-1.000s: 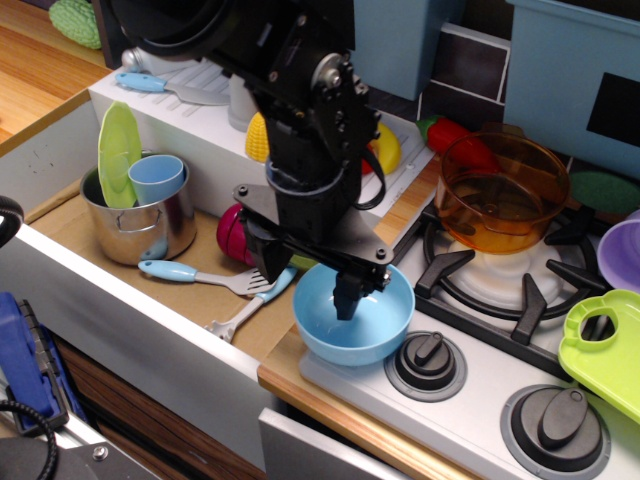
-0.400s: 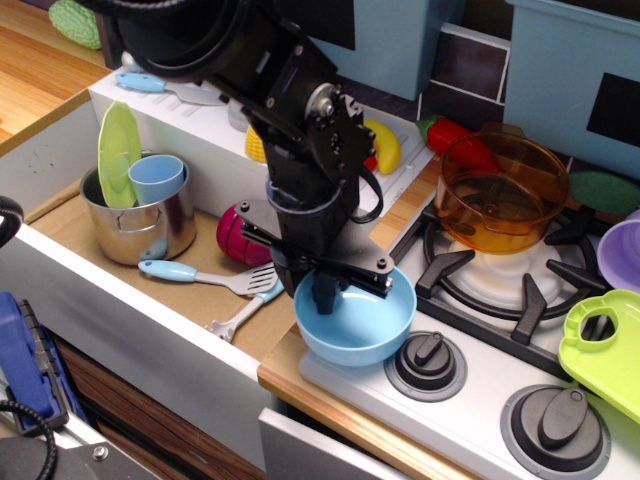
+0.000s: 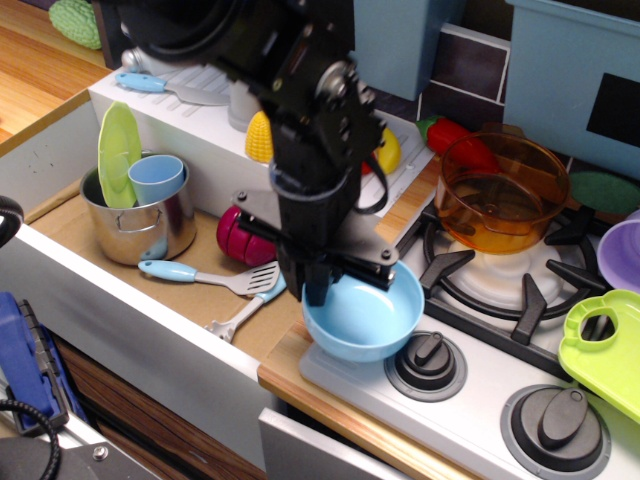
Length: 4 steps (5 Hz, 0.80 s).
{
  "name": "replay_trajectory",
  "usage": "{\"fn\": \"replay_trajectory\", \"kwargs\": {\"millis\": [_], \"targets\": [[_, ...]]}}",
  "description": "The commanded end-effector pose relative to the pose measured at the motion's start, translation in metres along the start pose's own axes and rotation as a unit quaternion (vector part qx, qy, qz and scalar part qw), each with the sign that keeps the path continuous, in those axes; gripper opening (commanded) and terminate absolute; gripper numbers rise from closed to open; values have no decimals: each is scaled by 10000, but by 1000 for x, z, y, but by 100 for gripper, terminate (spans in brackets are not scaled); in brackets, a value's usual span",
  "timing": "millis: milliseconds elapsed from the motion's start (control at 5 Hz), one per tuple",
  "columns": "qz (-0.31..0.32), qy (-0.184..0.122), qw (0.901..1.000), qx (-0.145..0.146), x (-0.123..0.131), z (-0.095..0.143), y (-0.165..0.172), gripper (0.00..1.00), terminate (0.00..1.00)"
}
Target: Lift bowl
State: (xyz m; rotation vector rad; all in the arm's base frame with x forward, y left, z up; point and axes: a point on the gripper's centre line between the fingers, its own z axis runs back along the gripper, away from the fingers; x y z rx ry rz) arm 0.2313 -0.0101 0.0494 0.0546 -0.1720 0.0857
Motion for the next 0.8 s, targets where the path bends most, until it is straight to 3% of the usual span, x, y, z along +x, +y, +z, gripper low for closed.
{"fn": "replay_trajectory", "kwargs": {"millis": [0, 200, 400, 600], "targets": [[-152, -231, 9996, 87, 17, 48, 5, 0, 0], [1, -276, 9996, -17, 14, 73, 3, 0, 0], [4, -296, 9995, 128, 17, 100, -2, 0, 0], [-52, -379, 9991, 177, 16, 101, -4, 0, 100]]}}
